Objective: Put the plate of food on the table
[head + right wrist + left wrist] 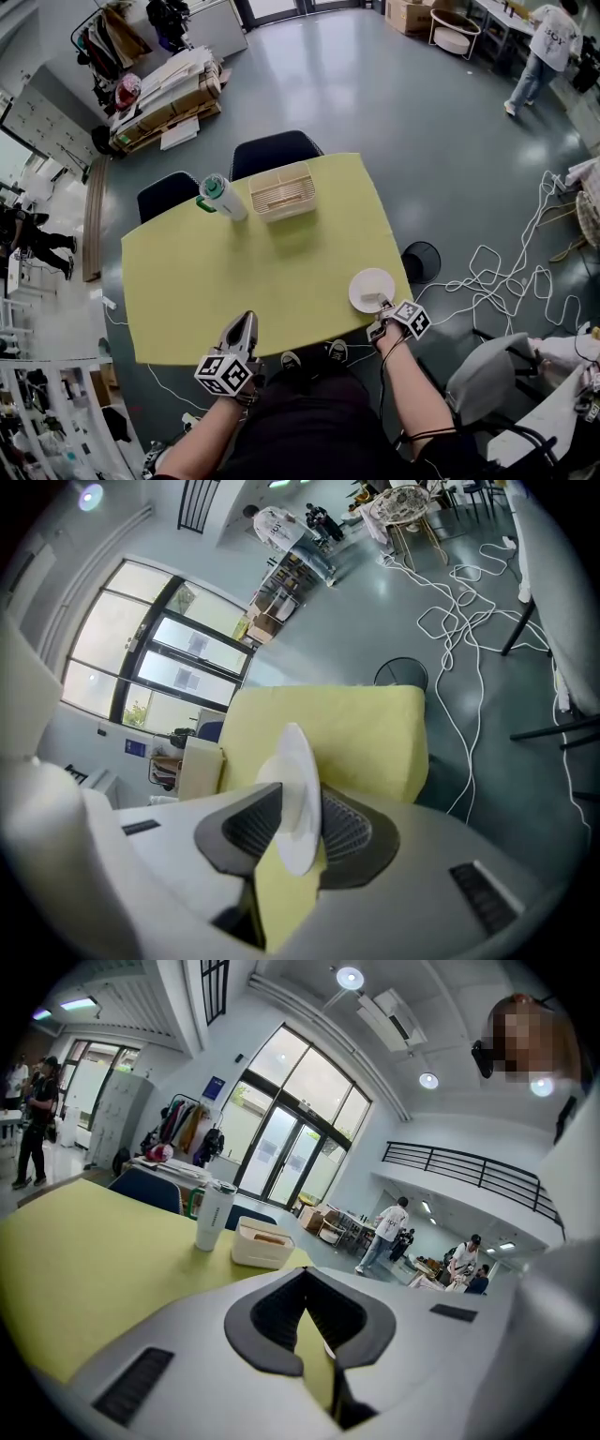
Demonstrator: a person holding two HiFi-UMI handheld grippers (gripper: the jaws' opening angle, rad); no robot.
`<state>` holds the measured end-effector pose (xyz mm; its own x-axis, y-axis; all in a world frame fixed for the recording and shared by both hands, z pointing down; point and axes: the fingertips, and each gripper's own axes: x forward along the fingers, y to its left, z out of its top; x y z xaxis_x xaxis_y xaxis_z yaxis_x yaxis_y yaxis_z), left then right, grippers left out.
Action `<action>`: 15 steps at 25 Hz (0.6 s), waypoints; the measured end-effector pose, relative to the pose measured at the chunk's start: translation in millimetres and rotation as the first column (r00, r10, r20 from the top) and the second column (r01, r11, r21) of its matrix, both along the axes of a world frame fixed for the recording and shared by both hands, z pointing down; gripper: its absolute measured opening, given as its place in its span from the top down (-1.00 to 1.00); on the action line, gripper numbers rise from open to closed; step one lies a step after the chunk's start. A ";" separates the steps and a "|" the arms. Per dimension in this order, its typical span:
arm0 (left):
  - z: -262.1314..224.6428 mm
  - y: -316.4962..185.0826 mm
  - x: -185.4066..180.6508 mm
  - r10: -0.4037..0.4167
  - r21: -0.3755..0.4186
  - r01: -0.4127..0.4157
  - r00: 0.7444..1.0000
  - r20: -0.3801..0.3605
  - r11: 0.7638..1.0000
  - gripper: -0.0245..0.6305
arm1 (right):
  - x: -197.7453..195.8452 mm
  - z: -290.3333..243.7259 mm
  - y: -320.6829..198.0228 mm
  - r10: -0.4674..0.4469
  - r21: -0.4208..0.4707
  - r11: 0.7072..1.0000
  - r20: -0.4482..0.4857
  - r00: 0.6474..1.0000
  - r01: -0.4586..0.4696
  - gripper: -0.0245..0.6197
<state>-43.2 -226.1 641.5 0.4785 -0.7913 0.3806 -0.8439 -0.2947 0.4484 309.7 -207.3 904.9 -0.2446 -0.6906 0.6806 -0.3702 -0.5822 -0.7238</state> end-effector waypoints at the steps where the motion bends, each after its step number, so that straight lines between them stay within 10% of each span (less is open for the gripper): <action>1: 0.3 -0.3 -0.4 -0.001 0.000 0.001 1.000 0.001 1.000 0.90 | 1.2 -1.4 1.2 0.001 -0.007 1.000 -0.009 1.000 -0.002 0.61; 15: 6.6 -7.2 -1.0 -0.008 -0.017 0.008 1.000 0.003 1.000 0.90 | 14.3 5.2 5.2 -0.013 -0.125 0.992 -0.109 0.994 -0.001 0.53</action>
<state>-44.2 -233.2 648.1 0.4709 -0.7884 0.3958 -0.8477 -0.2800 0.4506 324.0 -202.1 910.1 -0.1677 -0.5974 0.7842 -0.4466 -0.6631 -0.6006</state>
